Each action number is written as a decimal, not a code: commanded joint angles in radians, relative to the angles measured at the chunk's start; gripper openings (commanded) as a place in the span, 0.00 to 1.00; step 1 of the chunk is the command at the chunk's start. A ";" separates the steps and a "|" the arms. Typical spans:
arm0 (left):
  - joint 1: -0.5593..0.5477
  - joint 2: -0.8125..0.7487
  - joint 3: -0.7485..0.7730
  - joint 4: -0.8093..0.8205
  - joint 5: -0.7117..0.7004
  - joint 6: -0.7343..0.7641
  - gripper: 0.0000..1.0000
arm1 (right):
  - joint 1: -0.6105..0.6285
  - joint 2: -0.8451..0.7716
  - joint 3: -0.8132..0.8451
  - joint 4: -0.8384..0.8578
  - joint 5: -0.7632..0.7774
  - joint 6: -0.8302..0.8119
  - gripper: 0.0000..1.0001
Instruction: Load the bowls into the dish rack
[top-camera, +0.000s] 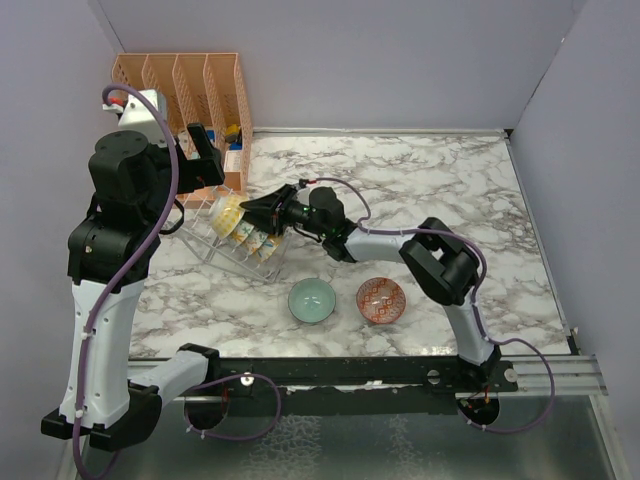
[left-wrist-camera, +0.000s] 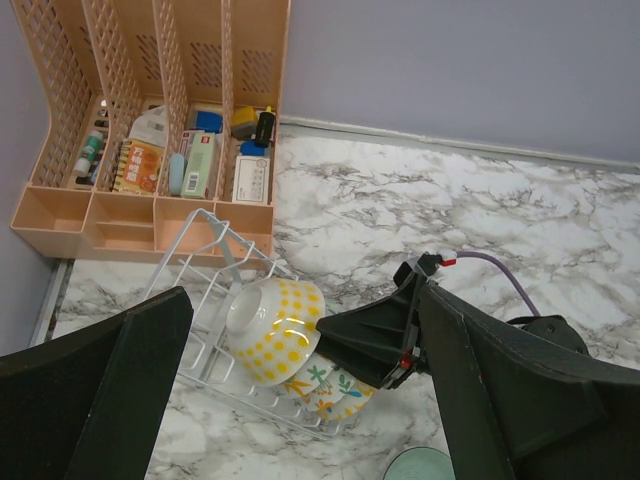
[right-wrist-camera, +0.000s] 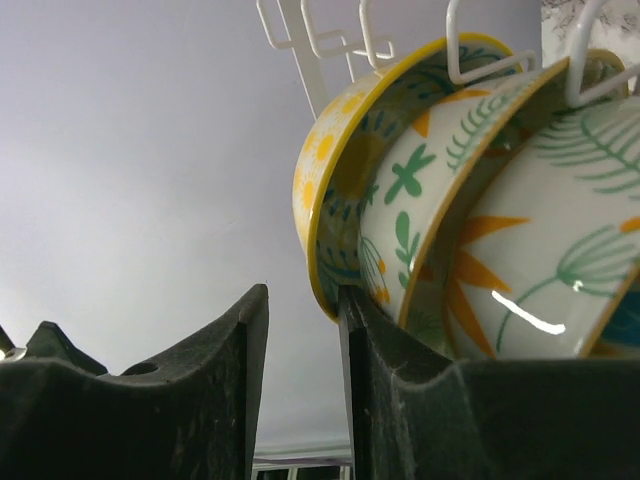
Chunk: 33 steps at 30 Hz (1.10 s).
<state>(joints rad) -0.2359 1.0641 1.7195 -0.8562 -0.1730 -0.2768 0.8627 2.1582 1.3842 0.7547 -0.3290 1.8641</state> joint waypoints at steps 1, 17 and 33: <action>-0.003 -0.019 -0.010 -0.006 -0.017 0.007 0.99 | 0.000 -0.108 -0.056 -0.063 -0.017 -0.056 0.34; -0.003 -0.014 0.007 -0.008 -0.005 0.002 0.99 | -0.079 -0.443 -0.110 -0.833 -0.015 -0.667 0.40; -0.003 0.060 0.032 -0.072 0.111 -0.027 0.99 | -0.077 -0.759 -0.244 -1.693 0.387 -1.274 0.54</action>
<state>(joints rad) -0.2359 1.1133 1.7382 -0.9062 -0.1360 -0.2810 0.7815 1.5074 1.2537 -0.7597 -0.0158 0.6601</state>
